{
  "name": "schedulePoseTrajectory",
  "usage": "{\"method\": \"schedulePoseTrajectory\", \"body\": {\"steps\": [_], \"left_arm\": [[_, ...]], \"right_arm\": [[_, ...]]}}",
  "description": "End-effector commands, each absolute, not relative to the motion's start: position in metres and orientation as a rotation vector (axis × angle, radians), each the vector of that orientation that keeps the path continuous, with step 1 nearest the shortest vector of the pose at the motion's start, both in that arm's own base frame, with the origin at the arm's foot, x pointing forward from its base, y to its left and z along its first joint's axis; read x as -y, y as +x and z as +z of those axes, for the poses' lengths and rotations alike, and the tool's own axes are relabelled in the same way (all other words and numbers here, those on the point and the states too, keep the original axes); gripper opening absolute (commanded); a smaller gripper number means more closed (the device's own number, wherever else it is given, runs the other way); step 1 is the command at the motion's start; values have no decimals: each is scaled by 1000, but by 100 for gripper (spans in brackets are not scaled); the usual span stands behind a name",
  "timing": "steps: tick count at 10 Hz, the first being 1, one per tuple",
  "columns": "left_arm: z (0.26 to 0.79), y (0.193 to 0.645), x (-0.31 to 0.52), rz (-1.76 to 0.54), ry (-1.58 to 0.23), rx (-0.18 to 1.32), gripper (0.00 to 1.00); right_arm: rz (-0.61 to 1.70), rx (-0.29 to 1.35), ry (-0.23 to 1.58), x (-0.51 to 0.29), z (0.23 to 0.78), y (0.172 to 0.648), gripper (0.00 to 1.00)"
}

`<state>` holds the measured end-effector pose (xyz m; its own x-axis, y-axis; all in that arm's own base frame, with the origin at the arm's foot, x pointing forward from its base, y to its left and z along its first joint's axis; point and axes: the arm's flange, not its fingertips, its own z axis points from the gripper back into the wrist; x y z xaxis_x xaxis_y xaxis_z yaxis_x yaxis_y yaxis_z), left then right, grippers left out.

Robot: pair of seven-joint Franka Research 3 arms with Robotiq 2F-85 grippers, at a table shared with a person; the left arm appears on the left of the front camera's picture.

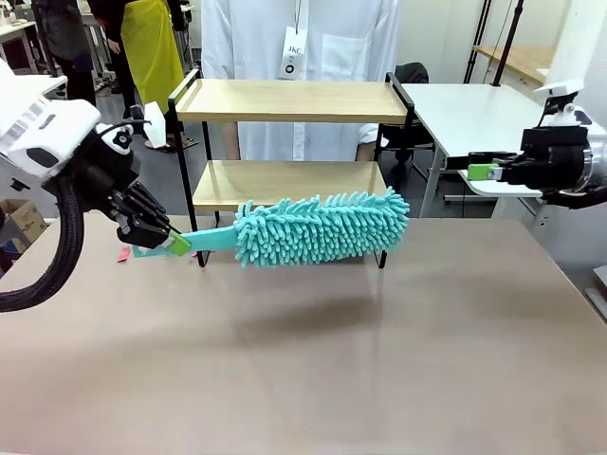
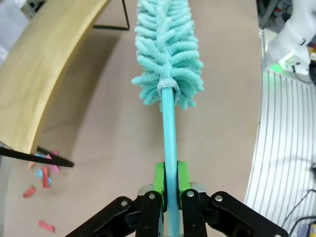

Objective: Clean the shelf.
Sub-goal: Hand the Duster back to the human.

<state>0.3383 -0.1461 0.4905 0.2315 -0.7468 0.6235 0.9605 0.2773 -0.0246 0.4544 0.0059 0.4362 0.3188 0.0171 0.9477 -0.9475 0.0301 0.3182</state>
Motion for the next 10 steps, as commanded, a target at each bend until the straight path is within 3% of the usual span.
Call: {"method": "schedulePoseTrajectory", "body": {"steps": [1, 2, 3, 6, 10], "left_arm": [[459, 324, 135, -1309, -508, 600, 13], [467, 326, 133, -1355, -545, 553, 13], [484, 343, 144, -1258, -463, 567, 13], [479, 343, 141, -1294, -460, 549, 13], [456, 347, 145, -1284, -511, 700, 13]], "right_arm": [[959, 1033, 1298, -10, 431, 473, 100], [959, 965, 1310, -6, 436, 454, 100], [959, 965, 1310, -6, 436, 454, 100], [940, 955, 1326, -6, 430, 456, 100], [1016, 1102, 1291, -24, 409, 463, 100]]}}
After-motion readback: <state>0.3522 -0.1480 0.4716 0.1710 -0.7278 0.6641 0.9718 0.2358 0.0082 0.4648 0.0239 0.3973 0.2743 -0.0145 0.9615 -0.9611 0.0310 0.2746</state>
